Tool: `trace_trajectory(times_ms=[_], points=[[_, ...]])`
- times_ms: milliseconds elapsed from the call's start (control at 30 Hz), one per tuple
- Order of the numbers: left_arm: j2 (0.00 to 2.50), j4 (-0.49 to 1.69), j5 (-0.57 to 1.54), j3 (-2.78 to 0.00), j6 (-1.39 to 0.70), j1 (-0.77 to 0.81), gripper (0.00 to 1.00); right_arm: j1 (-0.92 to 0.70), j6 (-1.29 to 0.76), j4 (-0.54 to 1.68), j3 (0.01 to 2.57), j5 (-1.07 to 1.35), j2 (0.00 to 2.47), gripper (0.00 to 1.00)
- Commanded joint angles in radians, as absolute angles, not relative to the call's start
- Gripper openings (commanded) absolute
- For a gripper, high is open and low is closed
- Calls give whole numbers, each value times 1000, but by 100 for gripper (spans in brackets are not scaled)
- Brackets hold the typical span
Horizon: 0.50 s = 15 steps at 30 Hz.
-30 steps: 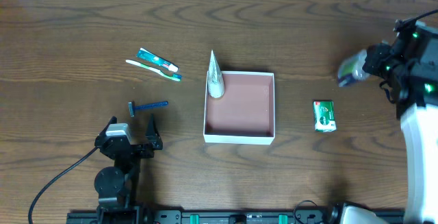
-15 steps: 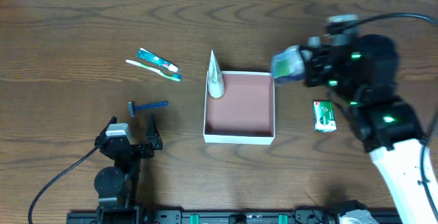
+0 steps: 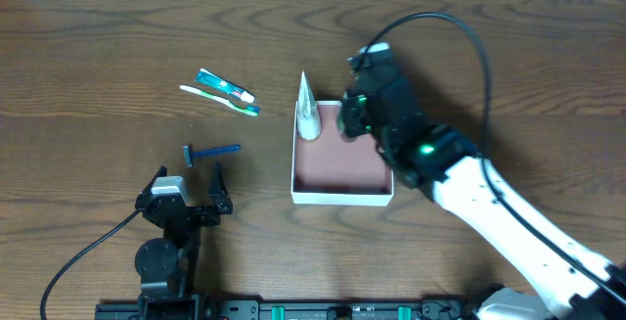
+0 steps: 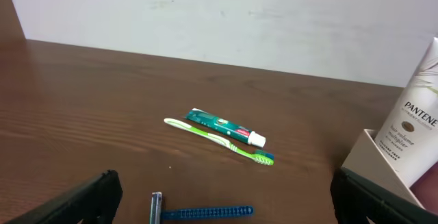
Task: Pack container
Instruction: 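Carry the clear soap bottle into the box beside the tube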
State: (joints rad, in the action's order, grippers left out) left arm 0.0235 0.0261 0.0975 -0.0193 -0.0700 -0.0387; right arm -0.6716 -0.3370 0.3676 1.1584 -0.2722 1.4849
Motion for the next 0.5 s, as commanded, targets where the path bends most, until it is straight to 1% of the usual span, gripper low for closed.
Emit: trace_trajectory(times_ms=[0,233,467], points=[[24,63,109,-4,-56,-44,98,-710,-413,333,1178,-437,1528,5],[24,63,109,-4,-56,-44,98,-741,-501,323,1178,-483,1624,3],[24,63,109,-4,-56,-44,98,-753,-501,271,1178,-481,1660,2]])
